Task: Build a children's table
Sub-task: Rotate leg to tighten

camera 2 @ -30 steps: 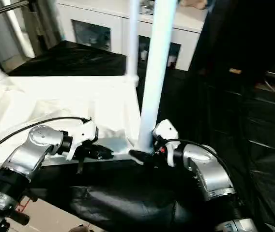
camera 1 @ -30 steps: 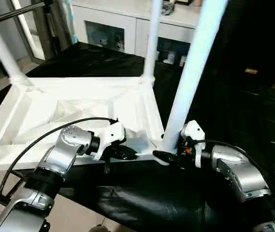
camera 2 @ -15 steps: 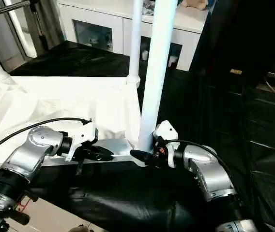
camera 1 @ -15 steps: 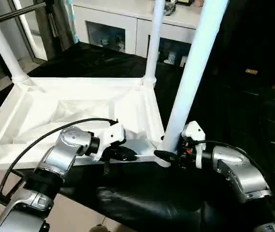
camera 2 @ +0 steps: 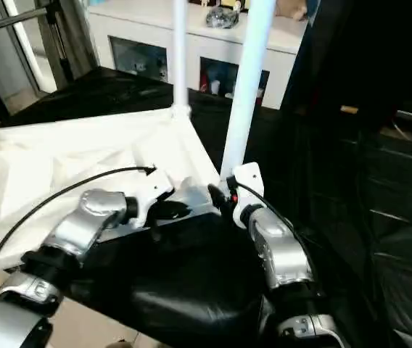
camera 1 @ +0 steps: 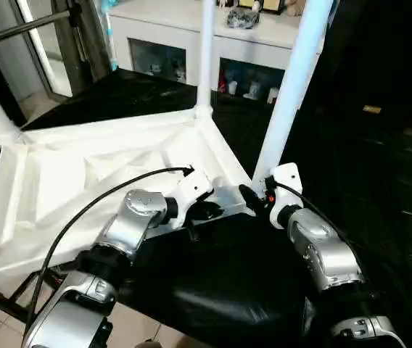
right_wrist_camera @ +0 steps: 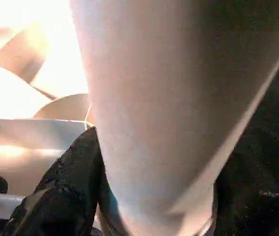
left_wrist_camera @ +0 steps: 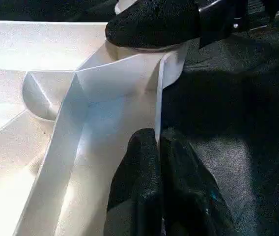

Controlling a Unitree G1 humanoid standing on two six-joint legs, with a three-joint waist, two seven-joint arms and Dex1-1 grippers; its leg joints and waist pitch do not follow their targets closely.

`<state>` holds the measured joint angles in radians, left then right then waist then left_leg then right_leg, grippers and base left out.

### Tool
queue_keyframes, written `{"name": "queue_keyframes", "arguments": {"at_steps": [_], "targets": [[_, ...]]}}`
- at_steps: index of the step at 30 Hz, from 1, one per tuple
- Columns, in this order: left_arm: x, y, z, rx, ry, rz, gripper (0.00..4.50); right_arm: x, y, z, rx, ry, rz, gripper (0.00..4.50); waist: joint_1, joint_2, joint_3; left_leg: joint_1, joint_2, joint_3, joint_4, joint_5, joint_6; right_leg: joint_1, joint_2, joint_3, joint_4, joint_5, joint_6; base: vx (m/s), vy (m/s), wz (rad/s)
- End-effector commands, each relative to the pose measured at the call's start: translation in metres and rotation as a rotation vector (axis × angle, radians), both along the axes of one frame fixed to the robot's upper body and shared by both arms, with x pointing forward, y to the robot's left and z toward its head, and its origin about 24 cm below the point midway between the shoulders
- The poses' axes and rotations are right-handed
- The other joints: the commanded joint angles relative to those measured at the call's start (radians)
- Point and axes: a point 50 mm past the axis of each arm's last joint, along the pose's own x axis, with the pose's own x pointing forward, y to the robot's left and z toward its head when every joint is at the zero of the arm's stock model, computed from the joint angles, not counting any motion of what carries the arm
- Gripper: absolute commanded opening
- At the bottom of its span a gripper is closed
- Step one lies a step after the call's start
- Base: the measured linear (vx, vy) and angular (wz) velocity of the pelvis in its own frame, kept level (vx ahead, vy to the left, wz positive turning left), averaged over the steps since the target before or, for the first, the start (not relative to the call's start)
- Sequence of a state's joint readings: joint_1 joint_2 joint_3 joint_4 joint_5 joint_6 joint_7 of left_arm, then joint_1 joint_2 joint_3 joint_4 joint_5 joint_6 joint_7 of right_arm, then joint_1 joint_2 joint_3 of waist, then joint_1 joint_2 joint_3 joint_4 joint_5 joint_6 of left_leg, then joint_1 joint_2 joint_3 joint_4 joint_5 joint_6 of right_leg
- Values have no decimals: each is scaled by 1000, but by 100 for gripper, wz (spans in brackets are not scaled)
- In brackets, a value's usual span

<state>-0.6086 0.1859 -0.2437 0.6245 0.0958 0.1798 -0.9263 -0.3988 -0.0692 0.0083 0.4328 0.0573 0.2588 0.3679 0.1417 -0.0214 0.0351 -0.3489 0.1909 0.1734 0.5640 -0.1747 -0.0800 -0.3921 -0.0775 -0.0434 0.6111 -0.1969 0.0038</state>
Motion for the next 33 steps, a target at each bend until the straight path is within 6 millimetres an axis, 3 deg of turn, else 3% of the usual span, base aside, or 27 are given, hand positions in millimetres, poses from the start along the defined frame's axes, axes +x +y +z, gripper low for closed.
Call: {"name": "queue_keyframes", "arguments": {"at_steps": [1, 4, 14, 16, 23, 24, 29, 33], "targets": [[6, -32, 20, -94, -77, -27, 0, -20, 51, -18, 91, 126, 238, 343, -6, -4, -42, 3, 33, -11, -74, -284, -9, 31, -66, 42, -89, -290, -131, 0, 0, 0], [2, -23, 20, -90, -74, -81, 0, -22, 45, -14, 45, 82, 315, 383, -4, -3, -45, 1, 34, -12, -73, -264, -5, 36, -66, 41, -85, -248, -138, 0, 0, 0], [-11, 6, 18, -55, -48, -247, 0, -37, 20, 4, 78, 26, 642, 386, -5, -5, -52, -3, 36, -7, -62, -190, 38, 43, -63, 38, -67, -90, -189, 0, 0, 0], [-14, 11, 19, -61, -38, -283, 0, -43, 10, 5, 68, 65, 737, 386, -4, -9, -49, -5, 36, -5, -59, -179, 52, 44, -61, 37, -64, -66, -209, 0, 0, 0], [-24, 20, 20, -79, 17, -364, 0, -50, 0, 7, 64, 103, 831, 386, 4, -9, -45, -3, 41, -5, -63, -217, 41, 41, -65, 36, -70, -164, -204, 0, 0, 0], [-25, 22, 20, -73, 24, -372, 0, -52, 0, 7, 64, 109, 840, 361, 2, -8, -45, -3, 40, -5, -64, -220, 38, 39, -65, 37, -72, -173, -200, 0, 0, 0], [-25, 25, 20, -68, 25, -373, 0, -55, 2, 4, 66, 119, 855, 338, 2, -8, -47, -3, 39, -5, -62, -207, 33, 39, -65, 38, -71, -161, -201, 0, 0, 0], [-23, 27, 20, -55, 9, -346, 0, -55, 6, 3, 75, 121, 833, 291, 2, -10, -47, -2, 38, -4, -60, -190, 38, 39, -64, 37, -68, -131, -207, 0, 0, 0]]}}
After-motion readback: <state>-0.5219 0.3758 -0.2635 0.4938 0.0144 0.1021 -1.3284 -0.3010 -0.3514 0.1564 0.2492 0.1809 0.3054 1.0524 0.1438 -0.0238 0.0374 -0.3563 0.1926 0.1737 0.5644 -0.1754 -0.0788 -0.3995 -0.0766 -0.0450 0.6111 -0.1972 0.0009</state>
